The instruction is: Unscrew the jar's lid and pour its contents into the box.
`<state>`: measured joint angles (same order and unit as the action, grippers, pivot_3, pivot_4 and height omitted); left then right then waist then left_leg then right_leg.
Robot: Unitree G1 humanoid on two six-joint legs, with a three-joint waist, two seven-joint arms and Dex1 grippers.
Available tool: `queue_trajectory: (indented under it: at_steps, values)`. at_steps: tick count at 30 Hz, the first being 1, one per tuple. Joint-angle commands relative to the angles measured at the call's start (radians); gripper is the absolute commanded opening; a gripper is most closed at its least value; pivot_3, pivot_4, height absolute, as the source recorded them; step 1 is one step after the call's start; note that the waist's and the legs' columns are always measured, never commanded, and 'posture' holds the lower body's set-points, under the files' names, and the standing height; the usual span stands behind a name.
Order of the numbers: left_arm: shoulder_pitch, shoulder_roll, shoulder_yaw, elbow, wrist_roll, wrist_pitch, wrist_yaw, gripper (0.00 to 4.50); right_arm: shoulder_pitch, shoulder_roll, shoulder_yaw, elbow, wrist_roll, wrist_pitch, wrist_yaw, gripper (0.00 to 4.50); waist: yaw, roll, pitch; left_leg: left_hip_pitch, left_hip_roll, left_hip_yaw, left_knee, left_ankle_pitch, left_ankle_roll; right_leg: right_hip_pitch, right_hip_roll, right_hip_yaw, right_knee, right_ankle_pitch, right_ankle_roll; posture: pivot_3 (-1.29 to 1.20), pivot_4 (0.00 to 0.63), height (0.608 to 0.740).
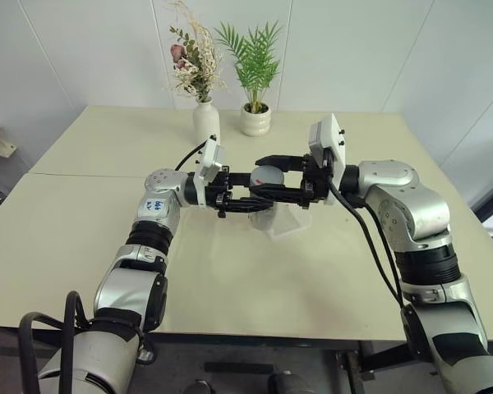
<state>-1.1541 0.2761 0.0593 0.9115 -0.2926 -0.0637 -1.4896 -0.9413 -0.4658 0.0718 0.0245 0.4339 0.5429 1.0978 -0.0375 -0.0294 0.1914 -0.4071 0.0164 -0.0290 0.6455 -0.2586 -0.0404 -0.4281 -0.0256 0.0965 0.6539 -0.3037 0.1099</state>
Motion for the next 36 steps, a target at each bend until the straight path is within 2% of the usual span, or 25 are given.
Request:
queue_trajectory:
  at_steps: [1, 4, 5, 26, 36]
  values:
    - [-0.027, 0.005, 0.031, 0.013, -0.015, 0.017, 0.063, 2.25, -0.039, 0.014, 0.033, -0.047, 0.025, -0.063, 0.08, 3.31, 0.0, 0.0, 0.0, 0.0, 0.0, 0.0, 0.0, 0.0, 0.0, 0.0, 0.0, 0.0, 0.0, 0.0, 0.0, 0.0, 0.15, 0.74]
    - [-0.024, -0.001, 0.027, 0.011, -0.013, 0.016, 0.06, 2.25, -0.043, 0.014, 0.033, -0.034, 0.013, -0.067, 0.075, 4.28, 0.0, 0.0, 0.0, 0.0, 0.0, 0.0, 0.0, 0.0, 0.0, 0.0, 0.0, 0.0, 0.0, 0.0, 0.0, 0.0, 0.15, 0.74]
    - [-0.021, -0.004, 0.025, 0.006, -0.012, 0.017, 0.057, 2.25, -0.045, 0.015, 0.032, -0.032, 0.012, -0.066, 0.073, 4.4, 0.0, 0.0, 0.0, 0.0, 0.0, 0.0, 0.0, 0.0, 0.0, 0.0, 0.0, 0.0, 0.0, 0.0, 0.0, 0.0, 0.15, 0.74]
    - [0.023, -0.005, 0.0, -0.057, -0.004, 0.029, 0.047, 2.25, -0.075, -0.016, 0.021, -0.015, -0.019, -0.06, 0.063, 4.4, 0.001, 0.0, 0.0, 0.0, 0.0, 0.0, 0.001, 0.0, 0.0, 0.0, 0.0, 0.0, 0.001, 0.0, 0.0, 0.0, 0.15, 0.74]
    - [0.029, -0.006, -0.006, -0.056, 0.003, 0.011, 0.055, 2.25, -0.066, -0.015, 0.025, -0.029, -0.037, -0.02, -0.003, 4.4, 0.001, 0.0, 0.0, 0.0, 0.0, 0.0, 0.001, 0.0, 0.0, 0.0, 0.0, 0.0, 0.001, 0.0, 0.0, 0.0, 0.15, 0.74]
